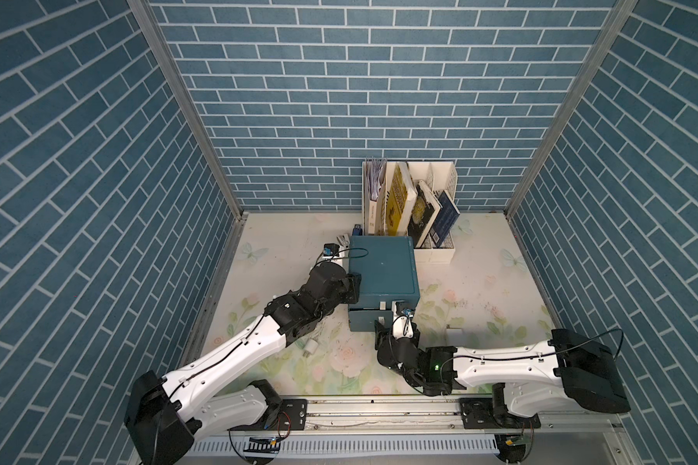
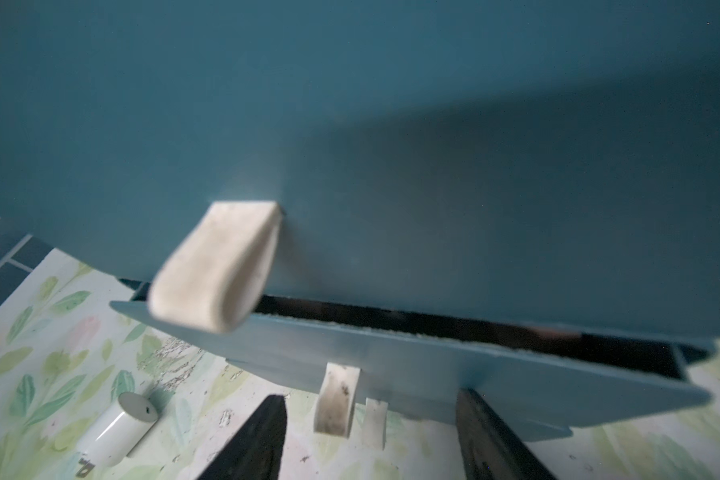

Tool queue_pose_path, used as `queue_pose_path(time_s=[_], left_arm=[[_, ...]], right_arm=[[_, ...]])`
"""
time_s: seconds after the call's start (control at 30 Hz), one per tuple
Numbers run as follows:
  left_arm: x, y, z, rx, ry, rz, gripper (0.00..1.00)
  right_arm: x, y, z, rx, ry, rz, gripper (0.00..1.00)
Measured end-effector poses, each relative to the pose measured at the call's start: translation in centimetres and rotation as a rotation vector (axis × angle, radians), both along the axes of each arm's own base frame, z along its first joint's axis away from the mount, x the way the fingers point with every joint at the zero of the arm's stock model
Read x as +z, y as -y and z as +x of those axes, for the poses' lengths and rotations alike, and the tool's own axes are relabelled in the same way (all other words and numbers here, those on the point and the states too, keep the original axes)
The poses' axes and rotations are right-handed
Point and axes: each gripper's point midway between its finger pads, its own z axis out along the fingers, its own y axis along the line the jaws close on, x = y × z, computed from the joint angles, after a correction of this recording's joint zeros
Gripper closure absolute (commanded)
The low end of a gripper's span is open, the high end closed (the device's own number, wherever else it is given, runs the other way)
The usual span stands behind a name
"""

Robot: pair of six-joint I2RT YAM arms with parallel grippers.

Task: Place the plugs into the drawer by color
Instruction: Close the drawer in the storage box.

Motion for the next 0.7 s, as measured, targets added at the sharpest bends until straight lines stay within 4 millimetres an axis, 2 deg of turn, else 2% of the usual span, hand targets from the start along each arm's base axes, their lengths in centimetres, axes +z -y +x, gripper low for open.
queue_pose_path(time_s=[0.3,0.7], left_arm=[[0.0,-0.1,-0.1,-0.002,0.004,-0.006,0.56],[-0.1,-0.3,-0.3,-0.003,0.007,-0.011,0.55]], right_arm=[[0.6,0.7,0.2,-0.030,0.008,0.012,0.24],[1.2,1.6,0.8,-0.072,0.037,0.007,0.23]])
